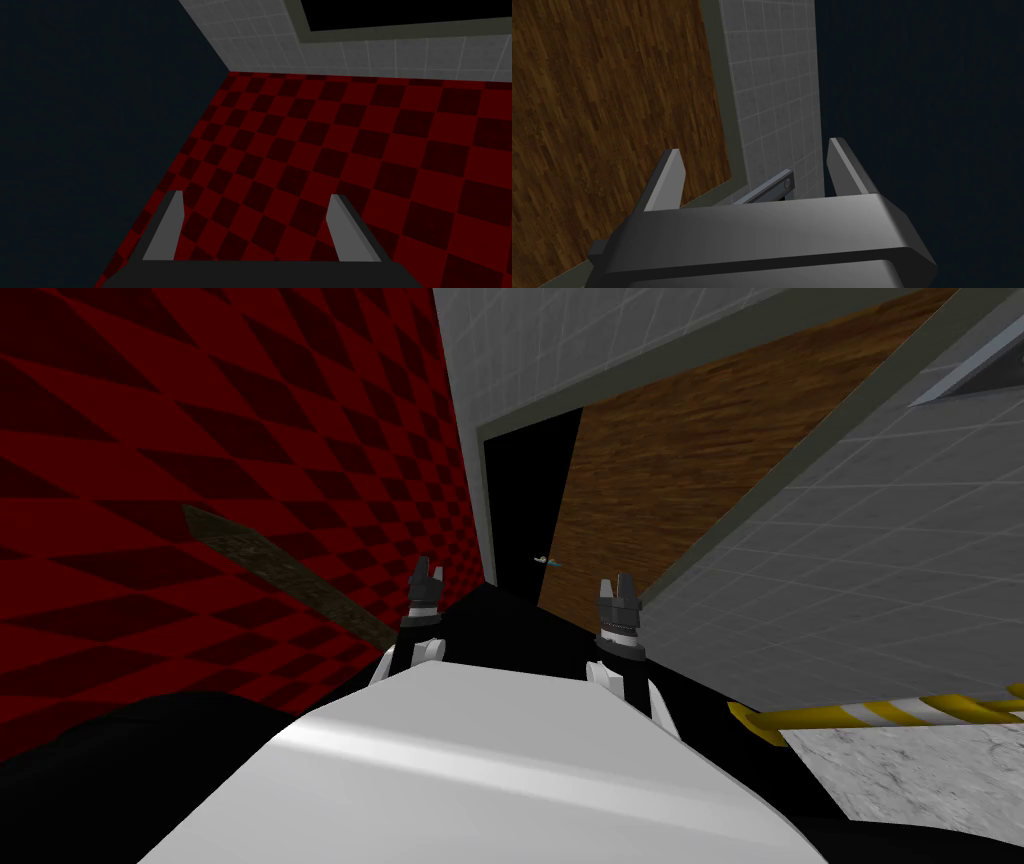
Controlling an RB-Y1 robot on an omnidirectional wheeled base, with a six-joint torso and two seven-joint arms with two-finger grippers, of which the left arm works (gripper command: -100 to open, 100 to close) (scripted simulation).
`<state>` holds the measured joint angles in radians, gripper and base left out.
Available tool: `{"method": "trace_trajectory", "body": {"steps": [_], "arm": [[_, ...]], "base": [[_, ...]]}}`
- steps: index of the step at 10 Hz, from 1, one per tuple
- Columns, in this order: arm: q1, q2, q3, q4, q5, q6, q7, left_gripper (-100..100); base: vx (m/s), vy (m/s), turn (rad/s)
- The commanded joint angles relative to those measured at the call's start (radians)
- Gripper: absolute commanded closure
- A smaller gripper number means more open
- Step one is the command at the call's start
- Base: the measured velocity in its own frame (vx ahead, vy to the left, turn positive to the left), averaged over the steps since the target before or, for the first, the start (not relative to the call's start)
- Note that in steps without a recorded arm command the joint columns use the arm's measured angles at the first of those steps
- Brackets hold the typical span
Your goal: Pull the door open
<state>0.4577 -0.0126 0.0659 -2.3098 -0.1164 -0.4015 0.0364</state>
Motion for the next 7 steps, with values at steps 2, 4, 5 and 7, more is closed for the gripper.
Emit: {"method": "trace_trajectory", "body": {"steps": [2, 4, 5, 7], "arm": [[-0.017, 0.014, 0.0, 0.052, 0.008, -0.014, 0.004, -100], [-0.039, 0.03, 0.0, 0.118, 0.019, -0.032, 0.009, -100], [-0.046, 0.035, 0.001, 0.139, 0.023, -0.038, 0.01, -100], [-0.06, 0.044, 0.001, 0.182, 0.03, -0.049, 0.013, -100]], "base": [[0.07, -0.013, -0.093], [0.096, -0.04, -0.106], [0.083, -0.029, -0.115], [0.079, -0.015, -0.077]]}}
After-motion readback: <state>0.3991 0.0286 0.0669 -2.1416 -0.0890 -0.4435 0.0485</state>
